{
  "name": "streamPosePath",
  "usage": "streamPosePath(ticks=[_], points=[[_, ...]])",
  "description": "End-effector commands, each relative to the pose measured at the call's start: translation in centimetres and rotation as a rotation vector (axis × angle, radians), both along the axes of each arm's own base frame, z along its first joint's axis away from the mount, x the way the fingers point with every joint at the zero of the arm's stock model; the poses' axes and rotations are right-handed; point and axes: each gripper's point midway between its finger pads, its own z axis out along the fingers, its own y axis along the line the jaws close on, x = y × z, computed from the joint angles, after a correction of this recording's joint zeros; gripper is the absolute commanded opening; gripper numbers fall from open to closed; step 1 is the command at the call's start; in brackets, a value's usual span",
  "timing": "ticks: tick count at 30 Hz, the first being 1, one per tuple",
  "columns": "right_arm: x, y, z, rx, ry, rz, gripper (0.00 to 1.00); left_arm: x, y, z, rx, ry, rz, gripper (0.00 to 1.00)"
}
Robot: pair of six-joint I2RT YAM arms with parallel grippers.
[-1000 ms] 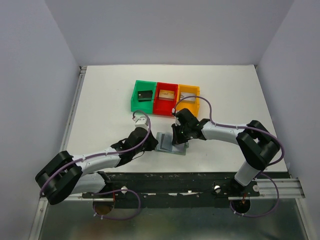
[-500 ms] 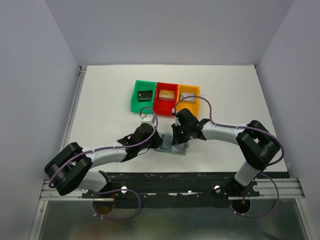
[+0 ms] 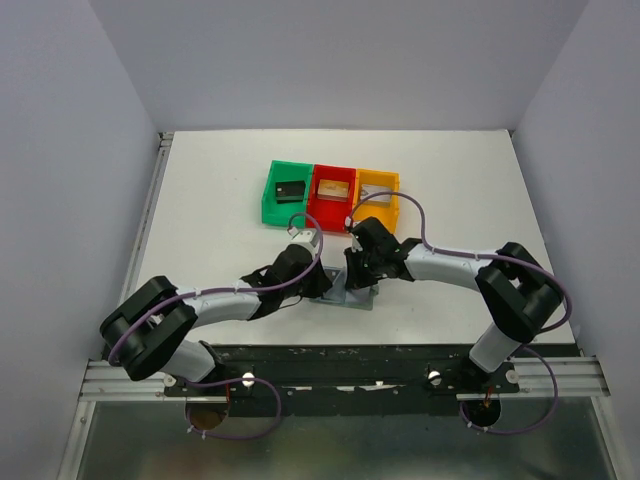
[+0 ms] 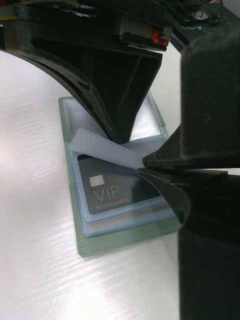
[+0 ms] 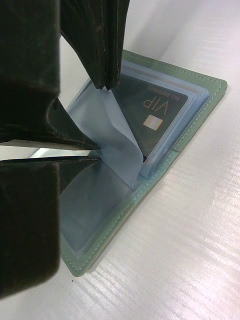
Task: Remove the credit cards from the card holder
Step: Remove the credit card from the card holder.
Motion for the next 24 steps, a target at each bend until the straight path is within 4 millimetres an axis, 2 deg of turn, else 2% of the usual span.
streamPosePath(ticks=[1, 4, 8, 11, 19, 24], points=[[-0.2, -1.5, -0.5, -0.053, -0.004, -0.011, 0.17, 0.3, -1.0, 1.5, -0.049, -0.030, -0.024, 0.16], [-0.3, -1.9, -0.9, -0.072, -0.001, -0.018, 0.17, 0.3, -1.0, 1.7, -0.056, -0.043, -0.025, 0.16], [-0.2, -2.3, -0.2, -0.067, -0.026, -0.034, 0.24, 0.0, -2.0, 1.5, -0.066, -0.021, -0.077, 0.16], [-0.1, -2.4, 0.1, -0.076, -0.030, -0.031, 0.24, -0.1, -2.5, 1.2, -0.069, -0.001, -0.084, 0.16], [-0.5, -2.9, -1.8, -0.119, 0.001, -0.031, 0.17, -0.2, -1.7, 0.7, -0.060, 0.000, -0.058, 0.18], [-0.4, -3.4, -1.9, -0.130, -0.003, -0.053, 0.16, -0.5, -2.9, 1.8, -0.115, -0.022, -0.119, 0.21]])
